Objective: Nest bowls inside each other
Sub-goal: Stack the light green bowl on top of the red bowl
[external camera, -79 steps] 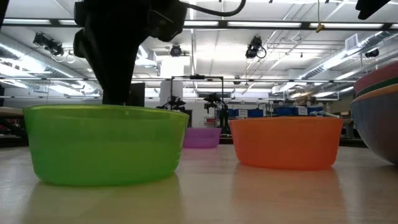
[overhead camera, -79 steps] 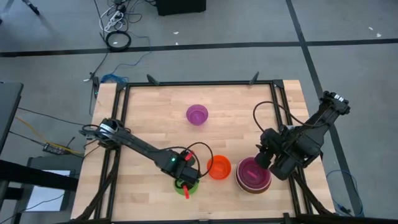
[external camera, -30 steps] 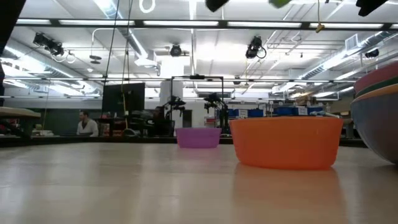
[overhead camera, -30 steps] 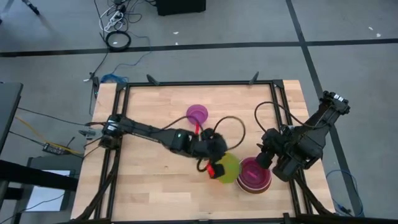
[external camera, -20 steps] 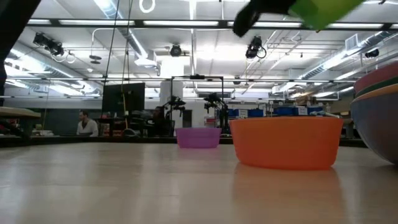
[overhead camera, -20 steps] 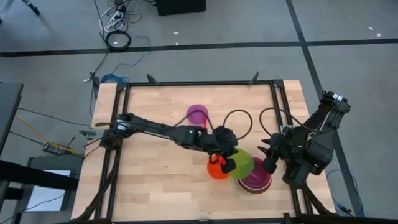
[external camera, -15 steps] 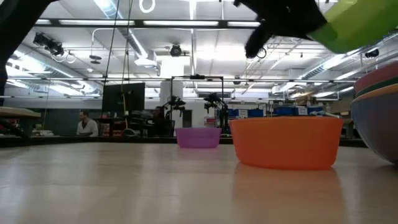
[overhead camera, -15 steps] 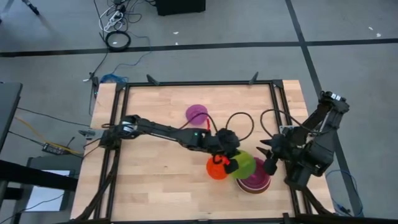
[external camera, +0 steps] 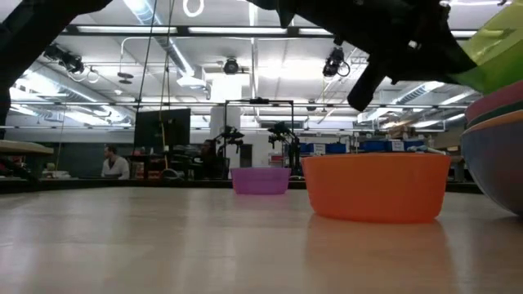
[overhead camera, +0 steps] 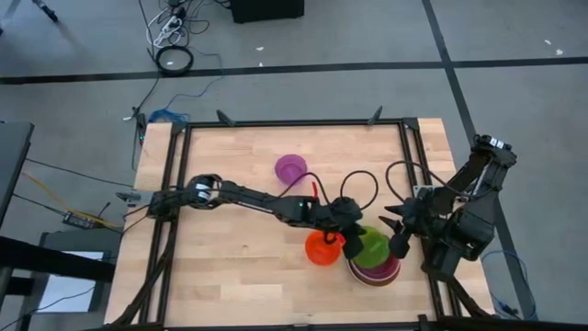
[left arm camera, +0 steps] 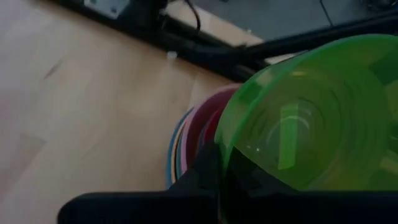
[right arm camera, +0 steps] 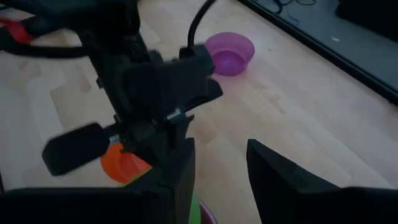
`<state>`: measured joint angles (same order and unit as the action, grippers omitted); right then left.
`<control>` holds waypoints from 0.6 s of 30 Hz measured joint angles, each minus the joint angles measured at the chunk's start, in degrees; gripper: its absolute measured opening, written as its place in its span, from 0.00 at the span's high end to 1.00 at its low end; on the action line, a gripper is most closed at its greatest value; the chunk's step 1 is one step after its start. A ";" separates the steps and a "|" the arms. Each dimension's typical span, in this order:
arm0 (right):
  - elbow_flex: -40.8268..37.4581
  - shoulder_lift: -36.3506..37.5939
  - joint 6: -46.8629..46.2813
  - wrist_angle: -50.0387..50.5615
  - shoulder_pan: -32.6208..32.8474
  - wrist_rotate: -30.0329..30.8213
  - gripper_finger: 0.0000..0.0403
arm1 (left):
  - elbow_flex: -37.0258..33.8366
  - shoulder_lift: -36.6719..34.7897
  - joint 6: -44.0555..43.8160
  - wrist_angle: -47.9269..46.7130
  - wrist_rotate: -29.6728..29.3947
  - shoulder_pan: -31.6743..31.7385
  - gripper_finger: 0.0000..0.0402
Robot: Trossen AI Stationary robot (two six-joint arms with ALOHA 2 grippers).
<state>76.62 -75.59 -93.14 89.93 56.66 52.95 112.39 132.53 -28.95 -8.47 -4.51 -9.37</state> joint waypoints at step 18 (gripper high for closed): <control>0.00 0.00 0.22 0.08 -0.09 -0.11 0.67 | -0.10 0.09 -1.72 1.61 2.93 -0.12 0.70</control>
<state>76.62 -75.59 -92.92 90.01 56.58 52.84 112.29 132.62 -30.68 -6.85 -1.57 -9.48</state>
